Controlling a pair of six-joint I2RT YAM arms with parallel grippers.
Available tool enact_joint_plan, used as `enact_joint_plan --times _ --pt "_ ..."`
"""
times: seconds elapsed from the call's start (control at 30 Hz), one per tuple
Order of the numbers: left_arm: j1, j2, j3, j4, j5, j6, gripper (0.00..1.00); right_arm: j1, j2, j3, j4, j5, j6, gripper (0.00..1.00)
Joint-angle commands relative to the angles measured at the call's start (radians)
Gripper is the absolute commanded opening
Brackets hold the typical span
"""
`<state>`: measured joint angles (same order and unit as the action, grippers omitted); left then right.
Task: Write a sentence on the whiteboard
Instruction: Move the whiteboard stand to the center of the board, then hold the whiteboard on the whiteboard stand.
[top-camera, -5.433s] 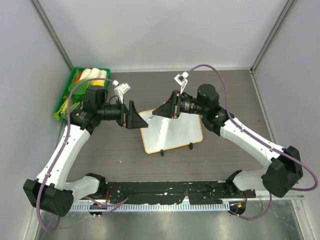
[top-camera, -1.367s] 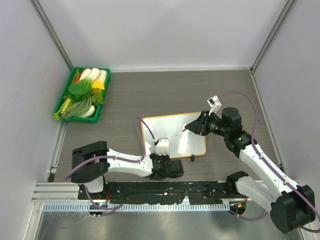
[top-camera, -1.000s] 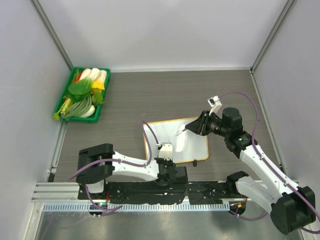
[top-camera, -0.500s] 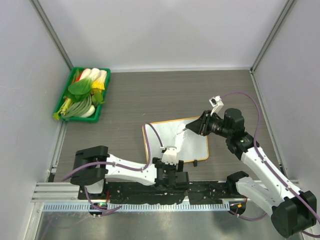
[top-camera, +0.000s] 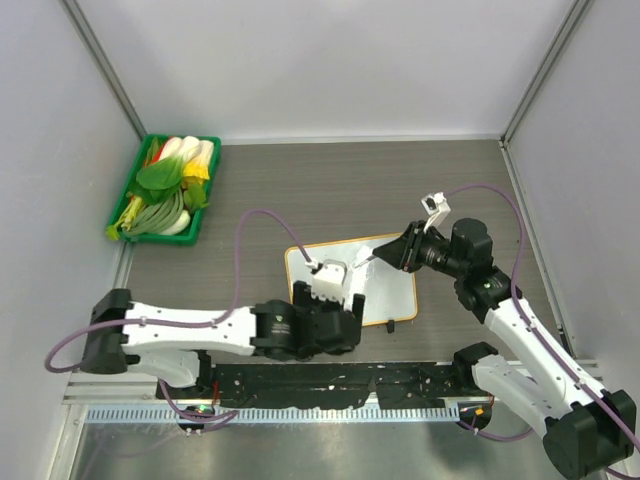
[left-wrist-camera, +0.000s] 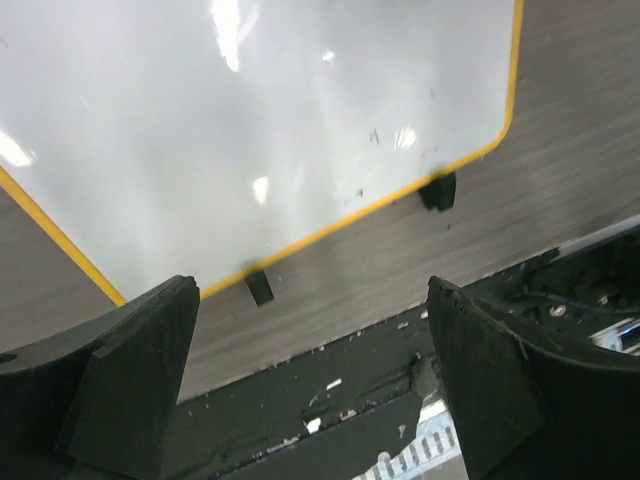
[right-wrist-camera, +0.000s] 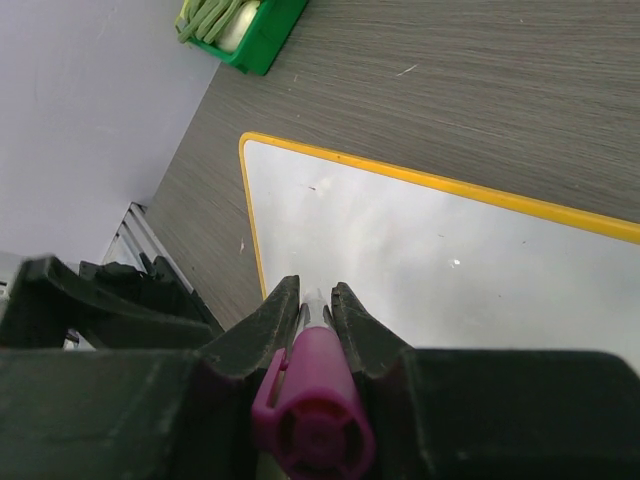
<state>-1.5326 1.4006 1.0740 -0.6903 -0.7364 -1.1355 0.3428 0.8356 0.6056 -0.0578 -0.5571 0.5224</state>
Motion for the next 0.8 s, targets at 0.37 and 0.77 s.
enact_joint_plan --times 0.37,0.77 --pt "0.665 -0.379 -0.065 0.213 0.543 0.537 1.00 -0.005 -0.089 0.020 -0.060 0.062 -0.042 0.01" --pt "1.213 -0.551 -0.374 0.363 1.184 0.396 1.00 -0.005 -0.069 0.006 -0.054 0.072 -0.035 0.01"
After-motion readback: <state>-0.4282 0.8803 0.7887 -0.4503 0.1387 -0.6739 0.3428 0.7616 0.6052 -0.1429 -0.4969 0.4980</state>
